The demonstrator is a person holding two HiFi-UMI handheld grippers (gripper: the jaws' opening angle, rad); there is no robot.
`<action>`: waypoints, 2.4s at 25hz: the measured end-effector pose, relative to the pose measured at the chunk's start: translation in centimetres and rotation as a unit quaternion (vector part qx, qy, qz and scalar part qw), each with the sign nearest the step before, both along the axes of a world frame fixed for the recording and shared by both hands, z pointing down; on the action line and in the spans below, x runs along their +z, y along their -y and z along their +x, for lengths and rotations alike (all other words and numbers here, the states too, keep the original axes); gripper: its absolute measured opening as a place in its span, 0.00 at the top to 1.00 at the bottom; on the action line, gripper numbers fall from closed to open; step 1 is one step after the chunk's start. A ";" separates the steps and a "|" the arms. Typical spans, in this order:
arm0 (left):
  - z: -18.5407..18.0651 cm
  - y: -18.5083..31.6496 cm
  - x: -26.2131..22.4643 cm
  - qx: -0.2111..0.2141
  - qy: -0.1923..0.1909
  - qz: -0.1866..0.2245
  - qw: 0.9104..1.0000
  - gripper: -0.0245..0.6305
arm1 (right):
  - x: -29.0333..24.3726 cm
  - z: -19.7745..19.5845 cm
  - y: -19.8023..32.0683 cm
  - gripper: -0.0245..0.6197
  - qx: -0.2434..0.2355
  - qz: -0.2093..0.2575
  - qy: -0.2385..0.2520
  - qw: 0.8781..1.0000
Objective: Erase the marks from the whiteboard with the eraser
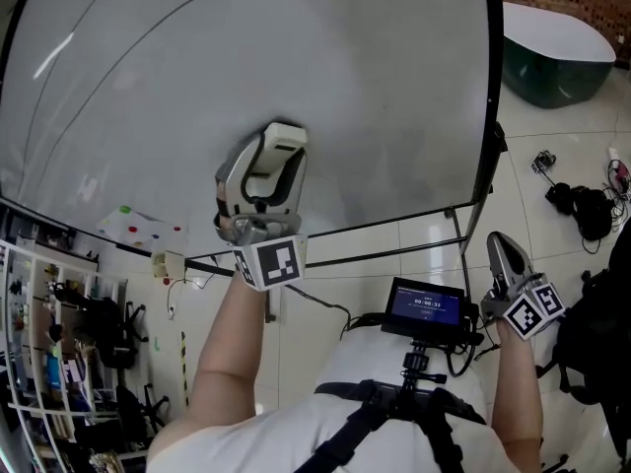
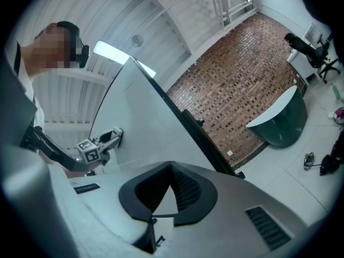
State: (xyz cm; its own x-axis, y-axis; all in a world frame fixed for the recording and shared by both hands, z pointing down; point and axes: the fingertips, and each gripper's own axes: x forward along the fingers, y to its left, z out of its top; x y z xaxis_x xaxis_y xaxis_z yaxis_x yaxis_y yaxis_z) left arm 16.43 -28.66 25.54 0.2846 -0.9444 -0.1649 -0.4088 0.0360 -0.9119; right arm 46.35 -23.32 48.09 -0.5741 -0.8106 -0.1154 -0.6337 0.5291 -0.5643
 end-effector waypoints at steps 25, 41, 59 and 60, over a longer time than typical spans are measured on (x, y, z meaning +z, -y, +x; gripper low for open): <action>-3.1 -4.2 24.2 -0.065 -0.126 -0.297 0.944 0.52 | 1.8 -5.3 -1.4 0.94 -0.062 -0.024 -0.013 0.998; -11.2 -24.6 22.9 0.011 -0.418 -0.335 0.844 0.51 | -0.8 -27.3 -13.8 0.94 -0.251 0.051 -0.087 0.963; -28.1 -42.8 30.8 -0.015 -0.476 -0.281 0.833 0.51 | 5.6 -46.5 -29.1 0.94 -0.319 0.054 -0.104 0.941; -28.0 -43.0 30.8 -0.020 -0.478 -0.278 0.833 0.51 | 5.6 -46.5 -29.1 0.94 -0.323 0.054 -0.104 0.939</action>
